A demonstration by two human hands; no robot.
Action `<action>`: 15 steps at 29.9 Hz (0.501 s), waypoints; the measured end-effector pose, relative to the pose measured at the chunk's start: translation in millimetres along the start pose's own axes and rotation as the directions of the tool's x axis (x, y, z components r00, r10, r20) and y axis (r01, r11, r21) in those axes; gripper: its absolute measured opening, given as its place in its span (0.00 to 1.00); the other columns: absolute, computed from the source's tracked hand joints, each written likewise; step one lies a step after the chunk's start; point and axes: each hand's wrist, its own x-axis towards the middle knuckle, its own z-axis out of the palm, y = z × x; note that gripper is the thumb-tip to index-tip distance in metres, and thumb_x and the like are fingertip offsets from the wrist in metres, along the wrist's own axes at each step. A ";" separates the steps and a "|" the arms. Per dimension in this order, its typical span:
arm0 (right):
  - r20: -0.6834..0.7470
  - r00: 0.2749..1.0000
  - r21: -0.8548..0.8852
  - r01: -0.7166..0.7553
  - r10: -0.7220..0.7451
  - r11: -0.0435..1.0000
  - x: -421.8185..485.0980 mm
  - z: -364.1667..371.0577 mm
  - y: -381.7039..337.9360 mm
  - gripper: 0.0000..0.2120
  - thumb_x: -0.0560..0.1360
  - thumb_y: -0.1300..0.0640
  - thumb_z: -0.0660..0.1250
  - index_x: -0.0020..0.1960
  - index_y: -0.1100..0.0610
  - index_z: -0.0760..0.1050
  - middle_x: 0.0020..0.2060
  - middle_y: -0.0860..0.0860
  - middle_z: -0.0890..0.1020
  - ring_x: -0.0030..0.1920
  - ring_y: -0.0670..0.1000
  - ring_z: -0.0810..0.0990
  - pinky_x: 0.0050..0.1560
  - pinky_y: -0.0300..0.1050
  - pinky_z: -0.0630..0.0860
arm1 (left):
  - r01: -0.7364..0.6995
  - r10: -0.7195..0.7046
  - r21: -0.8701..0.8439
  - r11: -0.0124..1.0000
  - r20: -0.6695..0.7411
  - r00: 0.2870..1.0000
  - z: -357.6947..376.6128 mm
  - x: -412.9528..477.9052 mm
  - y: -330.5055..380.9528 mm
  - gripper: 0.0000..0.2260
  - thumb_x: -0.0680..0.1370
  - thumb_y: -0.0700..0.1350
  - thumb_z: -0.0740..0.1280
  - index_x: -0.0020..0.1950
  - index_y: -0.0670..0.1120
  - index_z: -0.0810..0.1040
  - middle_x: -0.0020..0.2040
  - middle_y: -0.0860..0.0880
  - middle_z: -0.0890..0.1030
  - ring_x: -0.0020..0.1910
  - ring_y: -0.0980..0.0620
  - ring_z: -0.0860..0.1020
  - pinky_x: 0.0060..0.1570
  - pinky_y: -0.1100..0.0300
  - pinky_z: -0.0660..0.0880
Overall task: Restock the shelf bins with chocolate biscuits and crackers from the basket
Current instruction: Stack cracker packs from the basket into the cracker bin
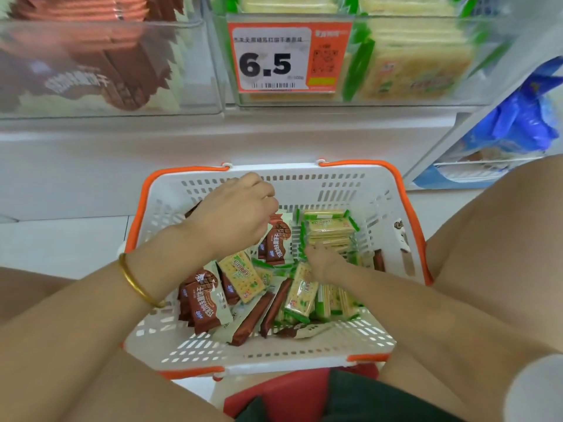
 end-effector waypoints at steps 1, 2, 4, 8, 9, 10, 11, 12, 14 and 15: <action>-0.013 1.000 -0.028 -0.006 0.006 1.000 0.2 1.6 0.5 0.29 0.74 0.51 0.70 0.69 0.58 0.63 0.64 0.57 0.68 0.62 0.58 0.70 0.61 0.52 0.73 | -0.002 0.002 -0.003 1.000 -0.003 1.000 -0.2 1.5 0.3 0.09 0.75 0.41 0.65 0.51 0.41 0.82 0.52 0.44 0.81 0.54 0.42 0.75 0.50 0.45 0.76; -0.027 1.000 -0.051 -0.009 0.008 0.999 0.3 2.4 0.9 0.29 0.73 0.51 0.70 0.69 0.57 0.63 0.63 0.57 0.69 0.62 0.58 0.70 0.60 0.53 0.73 | -0.004 0.004 -0.007 1.000 -0.007 1.000 -0.3 2.4 0.8 0.09 0.75 0.41 0.65 0.51 0.41 0.82 0.52 0.44 0.81 0.54 0.42 0.75 0.50 0.45 0.76; -0.040 0.999 -0.048 -0.010 0.008 0.999 -0.4 3.7 1.1 0.29 0.73 0.52 0.71 0.69 0.56 0.64 0.62 0.57 0.69 0.62 0.58 0.70 0.59 0.52 0.74 | -0.005 0.005 -0.023 1.000 -0.009 1.000 -0.6 2.2 1.9 0.09 0.75 0.40 0.66 0.51 0.40 0.82 0.52 0.43 0.81 0.54 0.41 0.75 0.50 0.45 0.76; 0.011 1.000 0.013 -0.008 0.008 1.000 -5.0 2.2 0.8 0.27 0.72 0.53 0.72 0.67 0.55 0.66 0.62 0.56 0.70 0.62 0.58 0.70 0.60 0.52 0.73 | -0.003 0.003 -0.030 1.000 0.009 1.000 -1.0 -0.1 2.9 0.09 0.76 0.41 0.65 0.52 0.40 0.81 0.52 0.43 0.80 0.54 0.41 0.75 0.51 0.45 0.75; 0.036 0.999 0.036 -0.004 0.003 0.999 -6.3 -1.2 0.3 0.28 0.72 0.53 0.73 0.67 0.56 0.66 0.62 0.55 0.72 0.62 0.57 0.71 0.60 0.52 0.74 | 0.001 0.000 -0.030 1.000 0.016 1.000 -0.9 -0.7 2.8 0.09 0.76 0.41 0.64 0.53 0.41 0.81 0.52 0.43 0.80 0.54 0.41 0.74 0.51 0.45 0.75; 0.071 0.997 0.070 0.004 -0.009 0.998 -7.7 -6.6 -0.2 0.28 0.72 0.54 0.73 0.68 0.57 0.66 0.63 0.55 0.72 0.62 0.57 0.72 0.61 0.51 0.73 | 0.008 -0.007 -0.031 0.999 0.026 1.000 -0.6 -1.2 2.7 0.10 0.77 0.41 0.63 0.54 0.41 0.81 0.53 0.43 0.80 0.55 0.41 0.74 0.52 0.44 0.74; 0.109 0.994 0.104 0.012 -0.023 0.994 -10.0 -14.5 -0.8 0.30 0.72 0.56 0.73 0.70 0.58 0.64 0.65 0.56 0.72 0.64 0.57 0.71 0.64 0.50 0.72 | 0.019 -0.017 -0.035 0.999 0.043 0.999 -0.9 -1.3 2.7 0.11 0.77 0.42 0.62 0.55 0.41 0.80 0.54 0.44 0.79 0.56 0.42 0.73 0.54 0.45 0.73; 0.138 0.990 0.128 0.019 -0.037 0.992 -13.7 -25.4 -1.2 0.32 0.72 0.56 0.72 0.71 0.59 0.63 0.67 0.56 0.71 0.66 0.57 0.70 0.66 0.49 0.70 | 0.032 -0.029 -0.046 0.998 0.069 0.997 -1.5 -1.2 3.0 0.12 0.78 0.43 0.61 0.57 0.42 0.79 0.56 0.45 0.79 0.57 0.43 0.72 0.55 0.46 0.72; 0.150 0.987 0.167 0.039 -0.065 0.985 -26.4 -57.4 -1.7 0.32 0.72 0.58 0.72 0.71 0.62 0.63 0.67 0.56 0.71 0.67 0.58 0.70 0.64 0.47 0.68 | 0.076 -0.064 -0.085 0.994 0.131 0.989 -4.9 0.4 4.2 0.13 0.80 0.45 0.59 0.61 0.45 0.77 0.59 0.47 0.77 0.59 0.46 0.70 0.59 0.50 0.70; 0.141 0.987 0.199 0.054 -0.083 0.978 -34.6 -77.5 -1.8 0.30 0.71 0.59 0.73 0.69 0.63 0.65 0.63 0.56 0.73 0.65 0.58 0.71 0.61 0.46 0.69 | 0.114 -0.094 -0.105 0.988 0.175 0.980 -8.0 1.8 4.2 0.14 0.80 0.46 0.59 0.63 0.46 0.76 0.60 0.48 0.76 0.60 0.48 0.69 0.60 0.52 0.68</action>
